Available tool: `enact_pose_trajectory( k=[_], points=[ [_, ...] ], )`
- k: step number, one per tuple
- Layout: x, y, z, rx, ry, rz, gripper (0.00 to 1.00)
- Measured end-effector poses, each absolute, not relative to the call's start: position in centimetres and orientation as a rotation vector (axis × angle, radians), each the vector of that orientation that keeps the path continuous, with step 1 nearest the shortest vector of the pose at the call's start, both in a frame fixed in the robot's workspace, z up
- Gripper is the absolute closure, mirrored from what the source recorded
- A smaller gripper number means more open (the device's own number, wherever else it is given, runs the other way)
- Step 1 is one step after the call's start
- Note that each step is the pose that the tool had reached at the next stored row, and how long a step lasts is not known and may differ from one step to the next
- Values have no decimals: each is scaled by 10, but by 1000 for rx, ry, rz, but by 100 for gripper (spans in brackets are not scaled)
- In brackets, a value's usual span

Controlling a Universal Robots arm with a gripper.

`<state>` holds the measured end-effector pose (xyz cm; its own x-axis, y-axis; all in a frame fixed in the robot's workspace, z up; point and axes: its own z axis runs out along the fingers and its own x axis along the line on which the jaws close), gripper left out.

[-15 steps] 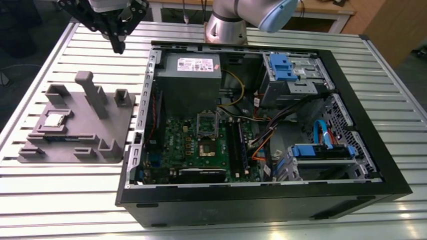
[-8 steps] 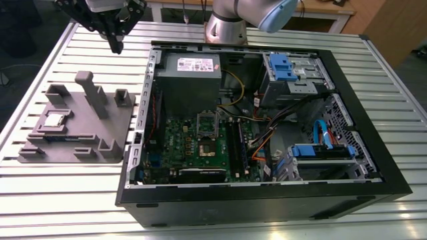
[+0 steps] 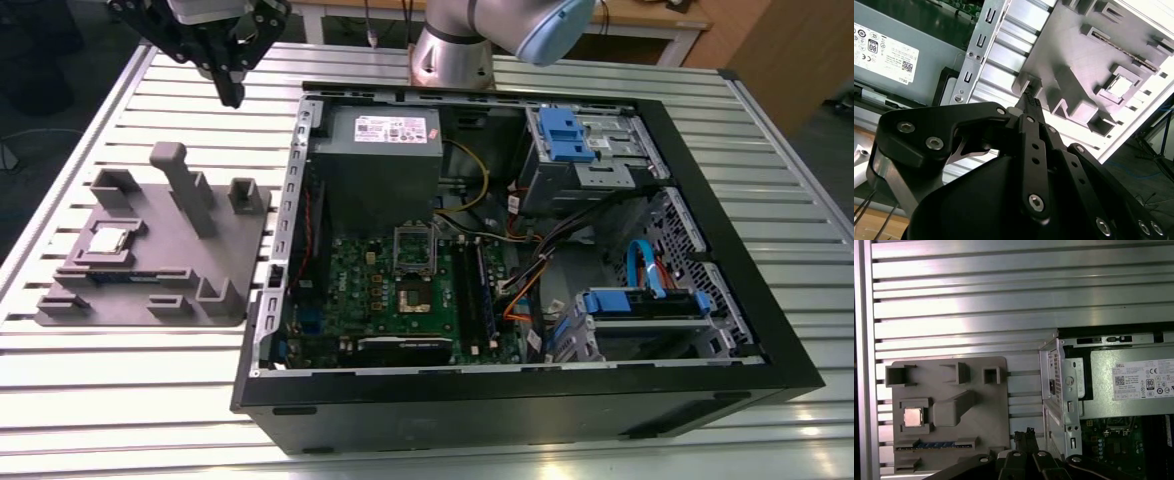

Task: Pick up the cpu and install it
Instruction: 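Reach for the cpu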

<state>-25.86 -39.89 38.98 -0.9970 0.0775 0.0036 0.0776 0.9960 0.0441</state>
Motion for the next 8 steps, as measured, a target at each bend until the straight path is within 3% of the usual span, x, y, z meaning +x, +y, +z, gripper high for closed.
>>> enact_pose_trajectory(
  k=[8],
  points=[
    [-261, -399, 390, -122, -3137, -69, 90]
  ],
)
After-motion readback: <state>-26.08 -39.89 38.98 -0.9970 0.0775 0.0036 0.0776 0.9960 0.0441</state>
